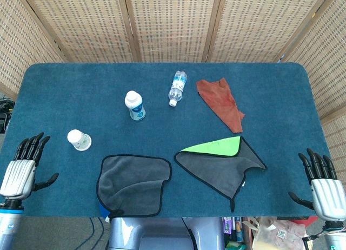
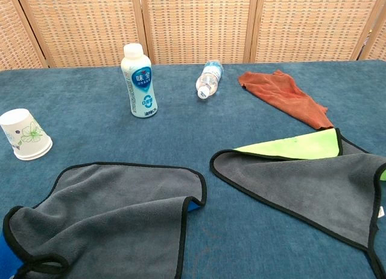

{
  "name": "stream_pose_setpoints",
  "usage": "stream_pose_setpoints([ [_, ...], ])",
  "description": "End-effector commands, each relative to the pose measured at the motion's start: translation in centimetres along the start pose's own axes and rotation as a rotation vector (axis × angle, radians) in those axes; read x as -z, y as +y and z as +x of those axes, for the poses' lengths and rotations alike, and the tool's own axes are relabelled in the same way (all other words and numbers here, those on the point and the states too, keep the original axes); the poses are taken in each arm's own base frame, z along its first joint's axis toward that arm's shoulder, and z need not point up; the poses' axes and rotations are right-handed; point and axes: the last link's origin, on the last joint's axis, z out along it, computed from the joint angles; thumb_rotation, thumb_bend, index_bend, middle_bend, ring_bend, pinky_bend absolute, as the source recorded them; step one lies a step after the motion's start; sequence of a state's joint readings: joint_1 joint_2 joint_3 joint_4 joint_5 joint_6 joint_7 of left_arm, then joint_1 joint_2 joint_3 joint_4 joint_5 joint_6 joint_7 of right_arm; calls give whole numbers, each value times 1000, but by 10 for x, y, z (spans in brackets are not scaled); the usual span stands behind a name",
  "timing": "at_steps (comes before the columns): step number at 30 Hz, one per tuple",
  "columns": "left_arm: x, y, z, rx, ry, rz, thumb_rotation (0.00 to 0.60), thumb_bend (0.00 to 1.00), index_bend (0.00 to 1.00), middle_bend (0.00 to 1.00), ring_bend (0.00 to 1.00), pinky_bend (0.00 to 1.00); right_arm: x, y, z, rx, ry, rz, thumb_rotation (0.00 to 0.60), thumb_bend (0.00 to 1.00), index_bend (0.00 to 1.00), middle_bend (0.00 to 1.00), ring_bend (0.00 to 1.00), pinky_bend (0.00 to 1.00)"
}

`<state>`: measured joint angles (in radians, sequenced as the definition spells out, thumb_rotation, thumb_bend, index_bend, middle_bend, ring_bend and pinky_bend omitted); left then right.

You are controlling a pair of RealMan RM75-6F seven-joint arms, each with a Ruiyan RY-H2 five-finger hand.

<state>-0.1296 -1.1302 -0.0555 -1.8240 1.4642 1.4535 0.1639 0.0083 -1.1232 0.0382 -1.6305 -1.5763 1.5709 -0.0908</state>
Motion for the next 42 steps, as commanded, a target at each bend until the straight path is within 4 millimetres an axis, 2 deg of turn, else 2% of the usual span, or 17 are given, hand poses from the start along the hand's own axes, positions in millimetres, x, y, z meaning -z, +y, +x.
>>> stream_pose_setpoints([
  [1, -7, -2, 4, -6, -7, 14, 600, 239, 0, 0, 0, 0, -1, 0, 0, 1, -3, -1, 600, 118, 0, 0, 0, 0],
  [5, -39, -2, 30, -57, -18, 32, 600, 240, 6, 0, 0, 0, -1, 1, 0, -4, 1, -4, 600, 118, 0, 0, 0, 0],
  [9, -65, 0, 44, -84, -94, 40, 600, 240, 97, 0, 0, 0, -1, 0, 0, -2, -1, -1, 600, 118, 0, 0, 0, 0],
  [15, -96, 2, 47, -134, -170, 70, 600, 240, 198, 0, 0, 0, -2, 0, -2, 0, -8, -3, 600, 118, 0, 0, 0, 0],
  [21, -116, 3, 47, -158, -206, 103, 600, 240, 230, 0, 0, 0, -3, 1, -2, -2, -9, -8, 600, 118, 0, 0, 0, 0],
  [28, -134, 3, 39, -201, -263, 147, 600, 239, 248, 0, 0, 0, -4, 2, -2, -4, -13, -15, 600, 118, 0, 0, 0, 0],
  [35, -148, 2, 20, -221, -338, 196, 600, 240, 279, 0, 0, 0, -4, 3, -1, -7, -12, -18, 600, 118, 0, 0, 0, 0],
  [42, -152, 1, -2, -230, -390, 218, 600, 240, 306, 0, 0, 0, -4, 4, -1, -10, -12, -19, 600, 118, 0, 0, 0, 0],
])
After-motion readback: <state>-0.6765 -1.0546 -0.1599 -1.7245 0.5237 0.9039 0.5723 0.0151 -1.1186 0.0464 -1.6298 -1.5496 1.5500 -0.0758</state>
